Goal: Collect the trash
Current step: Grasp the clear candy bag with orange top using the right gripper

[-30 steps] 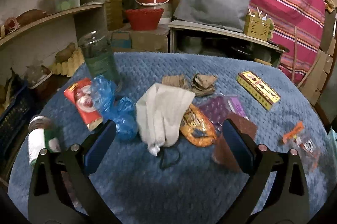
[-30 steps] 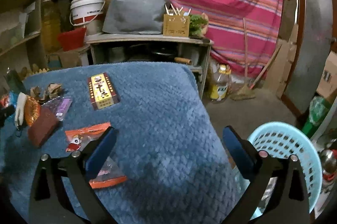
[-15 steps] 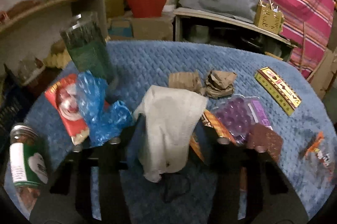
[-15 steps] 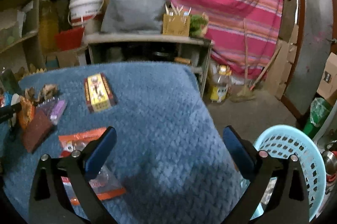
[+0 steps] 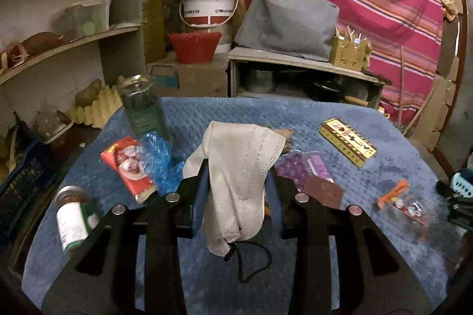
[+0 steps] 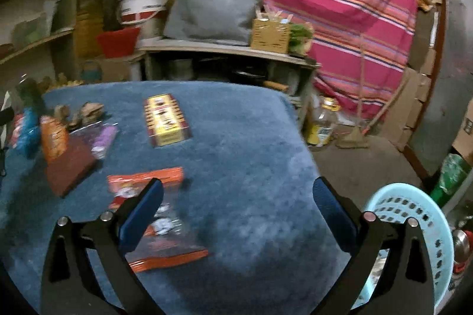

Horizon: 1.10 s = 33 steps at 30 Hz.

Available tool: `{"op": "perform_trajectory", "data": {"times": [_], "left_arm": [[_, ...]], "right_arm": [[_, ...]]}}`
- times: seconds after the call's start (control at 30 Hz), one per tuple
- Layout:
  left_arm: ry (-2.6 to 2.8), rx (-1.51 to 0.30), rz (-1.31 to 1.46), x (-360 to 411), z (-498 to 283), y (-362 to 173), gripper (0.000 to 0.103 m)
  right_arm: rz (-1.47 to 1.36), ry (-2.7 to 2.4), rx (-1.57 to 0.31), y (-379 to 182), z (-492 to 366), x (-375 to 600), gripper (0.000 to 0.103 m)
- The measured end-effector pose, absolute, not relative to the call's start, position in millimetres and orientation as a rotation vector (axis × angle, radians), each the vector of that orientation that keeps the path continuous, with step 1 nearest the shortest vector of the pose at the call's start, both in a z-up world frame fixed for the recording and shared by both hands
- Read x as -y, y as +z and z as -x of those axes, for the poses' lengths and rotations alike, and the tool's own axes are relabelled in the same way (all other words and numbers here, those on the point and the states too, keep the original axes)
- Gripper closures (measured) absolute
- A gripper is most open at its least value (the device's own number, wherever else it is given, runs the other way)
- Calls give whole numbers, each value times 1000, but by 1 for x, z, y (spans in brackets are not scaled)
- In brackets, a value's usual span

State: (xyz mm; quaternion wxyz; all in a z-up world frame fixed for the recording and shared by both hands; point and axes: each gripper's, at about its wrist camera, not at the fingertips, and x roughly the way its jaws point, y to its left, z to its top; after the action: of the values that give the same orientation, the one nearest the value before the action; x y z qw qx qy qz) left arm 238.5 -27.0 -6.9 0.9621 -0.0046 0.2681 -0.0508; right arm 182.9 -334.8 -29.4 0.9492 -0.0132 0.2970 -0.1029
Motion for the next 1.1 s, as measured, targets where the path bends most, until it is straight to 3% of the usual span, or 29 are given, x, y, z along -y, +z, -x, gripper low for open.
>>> {"op": "perform_trajectory", "data": {"times": [0.37, 0.6, 0.63, 0.77, 0.9, 1.1], "left_arm": [[-77, -611, 15, 13, -192, -26, 68], [-87, -624, 2, 16, -193, -33, 68], [-88, -630, 3, 16, -195, -35, 68], [-88, -647, -6, 20, -200, -40, 68], [-89, -642, -9, 19, -198, -39, 68], [-78, -636, 0, 12, -197, -37, 68]], "right_arm": [[133, -146, -740, -60, -193, 297, 4], [59, -129, -801, -68, -195, 310, 5], [51, -125, -809, -69, -195, 311, 7], [32, -80, -855, -78, -199, 308, 32], [42, -51, -857, -78, -199, 301, 50], [54, -62, -837, -73, -195, 299, 61]]}}
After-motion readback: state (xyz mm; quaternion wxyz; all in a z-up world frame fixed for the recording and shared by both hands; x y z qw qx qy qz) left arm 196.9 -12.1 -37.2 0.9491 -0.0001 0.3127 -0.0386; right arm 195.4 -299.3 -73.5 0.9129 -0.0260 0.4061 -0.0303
